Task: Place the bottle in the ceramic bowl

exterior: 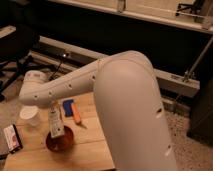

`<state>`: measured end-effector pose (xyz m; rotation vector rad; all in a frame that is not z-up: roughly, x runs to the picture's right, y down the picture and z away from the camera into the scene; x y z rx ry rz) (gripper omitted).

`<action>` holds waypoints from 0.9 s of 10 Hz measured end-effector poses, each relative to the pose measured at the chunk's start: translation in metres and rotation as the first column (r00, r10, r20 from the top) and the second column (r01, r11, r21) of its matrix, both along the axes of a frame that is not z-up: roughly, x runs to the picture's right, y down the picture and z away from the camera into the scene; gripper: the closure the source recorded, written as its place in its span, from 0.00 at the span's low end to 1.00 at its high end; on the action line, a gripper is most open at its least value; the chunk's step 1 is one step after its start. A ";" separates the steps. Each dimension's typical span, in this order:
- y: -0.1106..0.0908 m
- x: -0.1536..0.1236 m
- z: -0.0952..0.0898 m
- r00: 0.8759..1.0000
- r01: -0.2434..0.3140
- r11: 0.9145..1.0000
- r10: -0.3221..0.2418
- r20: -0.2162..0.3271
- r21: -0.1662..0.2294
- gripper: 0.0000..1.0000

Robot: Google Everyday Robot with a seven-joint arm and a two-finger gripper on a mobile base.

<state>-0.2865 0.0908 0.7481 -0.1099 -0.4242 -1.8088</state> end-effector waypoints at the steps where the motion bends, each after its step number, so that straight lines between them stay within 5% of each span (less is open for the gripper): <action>1: 0.010 0.002 -0.001 1.000 -0.001 1.000 0.001 0.023 0.001 0.98; 7: 0.036 -0.004 0.015 0.975 0.023 0.994 -0.047 0.218 0.109 0.42; 9: 0.040 -0.004 0.017 0.970 0.014 0.994 -0.041 0.241 0.110 0.36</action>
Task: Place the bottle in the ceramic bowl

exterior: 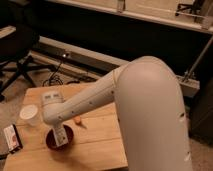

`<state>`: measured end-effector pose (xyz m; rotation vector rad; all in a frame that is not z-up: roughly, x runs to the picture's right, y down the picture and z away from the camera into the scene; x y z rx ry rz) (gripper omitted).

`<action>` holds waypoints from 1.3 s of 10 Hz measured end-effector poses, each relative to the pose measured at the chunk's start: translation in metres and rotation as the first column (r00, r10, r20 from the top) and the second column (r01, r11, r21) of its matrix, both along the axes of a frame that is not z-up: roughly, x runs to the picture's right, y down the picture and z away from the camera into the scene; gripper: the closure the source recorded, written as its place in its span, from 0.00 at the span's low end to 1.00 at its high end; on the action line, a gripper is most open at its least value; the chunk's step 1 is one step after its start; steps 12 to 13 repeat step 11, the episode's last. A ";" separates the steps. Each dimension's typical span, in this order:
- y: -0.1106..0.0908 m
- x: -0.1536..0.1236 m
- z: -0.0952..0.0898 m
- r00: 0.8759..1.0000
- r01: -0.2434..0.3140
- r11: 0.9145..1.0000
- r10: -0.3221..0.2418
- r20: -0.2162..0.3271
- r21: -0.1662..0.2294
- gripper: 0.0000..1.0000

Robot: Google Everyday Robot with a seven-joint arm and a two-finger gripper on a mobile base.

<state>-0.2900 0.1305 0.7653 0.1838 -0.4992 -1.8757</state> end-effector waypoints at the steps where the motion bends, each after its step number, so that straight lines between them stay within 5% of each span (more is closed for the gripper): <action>1: 0.001 -0.001 0.000 1.000 0.002 1.000 -0.002 0.001 0.000 0.36; 13: 0.002 -0.002 0.000 1.000 0.003 1.000 -0.003 0.001 -0.002 0.36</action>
